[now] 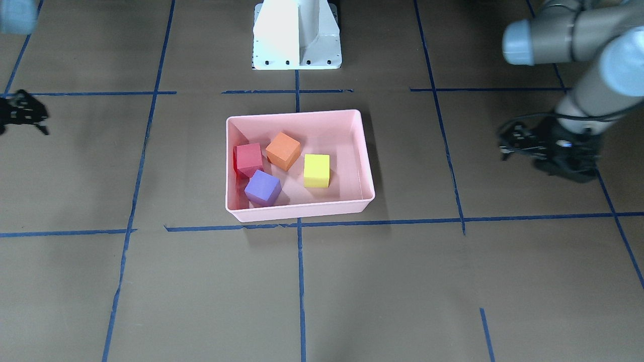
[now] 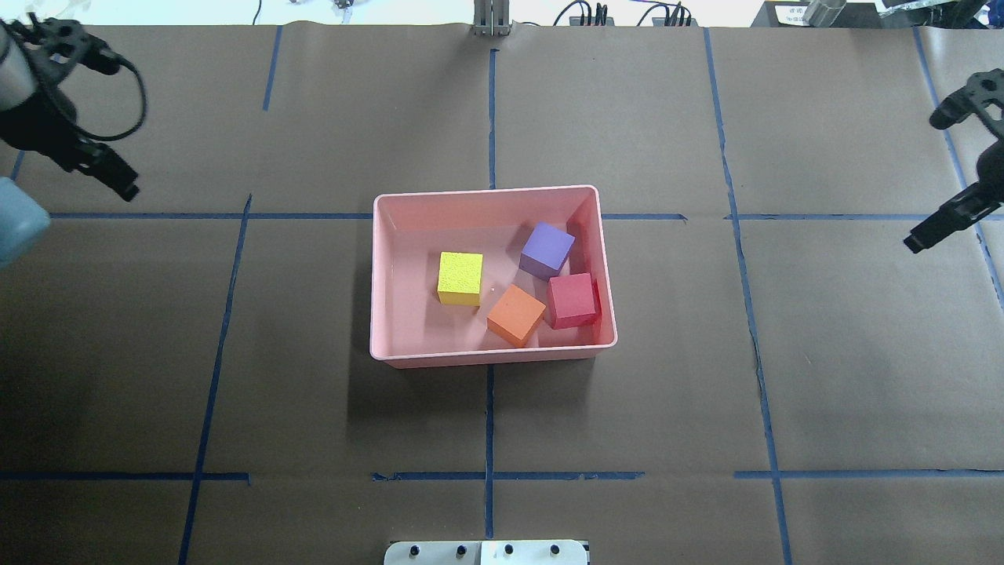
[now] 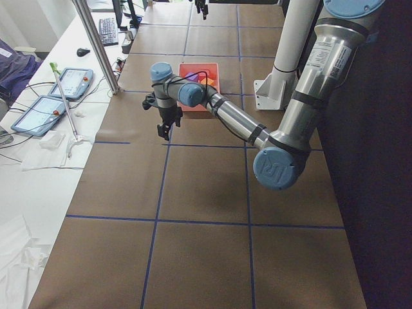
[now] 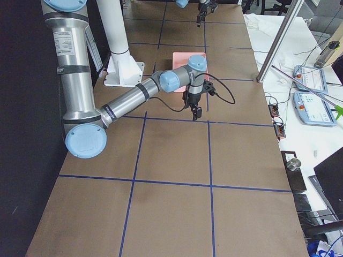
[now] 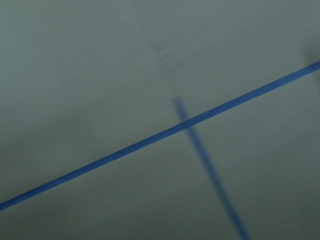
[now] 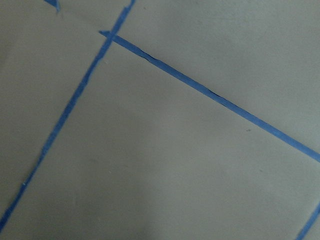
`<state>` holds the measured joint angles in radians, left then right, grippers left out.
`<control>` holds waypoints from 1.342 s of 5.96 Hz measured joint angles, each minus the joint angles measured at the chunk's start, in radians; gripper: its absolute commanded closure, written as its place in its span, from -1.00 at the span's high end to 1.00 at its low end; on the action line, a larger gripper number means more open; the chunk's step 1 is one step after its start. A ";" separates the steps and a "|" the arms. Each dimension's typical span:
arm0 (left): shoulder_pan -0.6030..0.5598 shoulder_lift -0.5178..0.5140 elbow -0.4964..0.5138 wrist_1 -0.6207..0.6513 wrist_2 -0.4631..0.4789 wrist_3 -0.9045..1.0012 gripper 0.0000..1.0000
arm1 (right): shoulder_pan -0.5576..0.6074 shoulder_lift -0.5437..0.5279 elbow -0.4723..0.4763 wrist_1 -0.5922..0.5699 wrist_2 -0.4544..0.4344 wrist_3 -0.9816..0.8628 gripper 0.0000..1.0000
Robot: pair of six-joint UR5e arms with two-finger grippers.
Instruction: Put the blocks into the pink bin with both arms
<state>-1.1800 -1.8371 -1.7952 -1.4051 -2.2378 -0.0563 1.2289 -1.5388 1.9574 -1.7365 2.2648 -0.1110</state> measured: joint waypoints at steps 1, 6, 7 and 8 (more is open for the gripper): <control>-0.111 0.087 0.008 -0.004 -0.023 0.112 1.00 | 0.111 -0.047 -0.059 0.000 0.033 -0.168 1.00; -0.402 0.401 0.019 -0.025 -0.127 0.218 1.00 | 0.338 -0.161 -0.149 0.001 0.049 -0.229 1.00; -0.406 0.412 0.023 -0.022 -0.122 0.215 1.00 | 0.338 -0.159 -0.148 0.001 0.050 -0.220 1.00; -0.407 0.416 0.023 -0.017 -0.119 0.215 1.00 | 0.338 -0.159 -0.148 0.002 0.050 -0.217 1.00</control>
<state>-1.5871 -1.4207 -1.7721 -1.4218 -2.3570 0.1582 1.5669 -1.6982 1.8099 -1.7350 2.3147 -0.3278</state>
